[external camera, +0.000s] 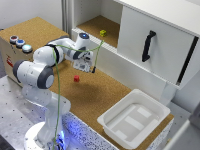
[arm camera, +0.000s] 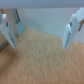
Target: Go towards the yellow block and lift it
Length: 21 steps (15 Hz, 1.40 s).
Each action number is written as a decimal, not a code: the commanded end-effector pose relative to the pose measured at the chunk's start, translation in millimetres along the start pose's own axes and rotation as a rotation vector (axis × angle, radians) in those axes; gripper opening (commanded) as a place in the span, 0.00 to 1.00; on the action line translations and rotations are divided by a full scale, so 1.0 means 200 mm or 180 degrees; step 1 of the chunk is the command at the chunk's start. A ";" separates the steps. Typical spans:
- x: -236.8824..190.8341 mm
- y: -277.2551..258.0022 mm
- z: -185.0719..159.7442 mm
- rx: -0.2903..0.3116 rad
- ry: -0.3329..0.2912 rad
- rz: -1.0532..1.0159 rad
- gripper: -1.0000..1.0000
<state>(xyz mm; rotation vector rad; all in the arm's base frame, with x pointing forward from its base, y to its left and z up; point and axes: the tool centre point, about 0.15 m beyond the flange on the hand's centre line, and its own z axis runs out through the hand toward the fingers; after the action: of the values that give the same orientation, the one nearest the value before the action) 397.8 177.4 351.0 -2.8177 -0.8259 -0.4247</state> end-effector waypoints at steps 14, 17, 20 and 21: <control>1.26 0.25 -0.40 -0.1076 0.0700 0.1140 1.00; 1.33 0.40 -0.34 -0.0950 0.0822 0.1242 1.00; 1.36 0.51 -0.29 -0.1064 0.0805 0.1275 1.00; 1.36 0.55 -0.27 -0.1073 0.0794 0.1296 1.00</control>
<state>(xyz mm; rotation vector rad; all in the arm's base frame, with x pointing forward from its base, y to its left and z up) 607.1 217.5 491.0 -2.9249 -0.2038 -0.9120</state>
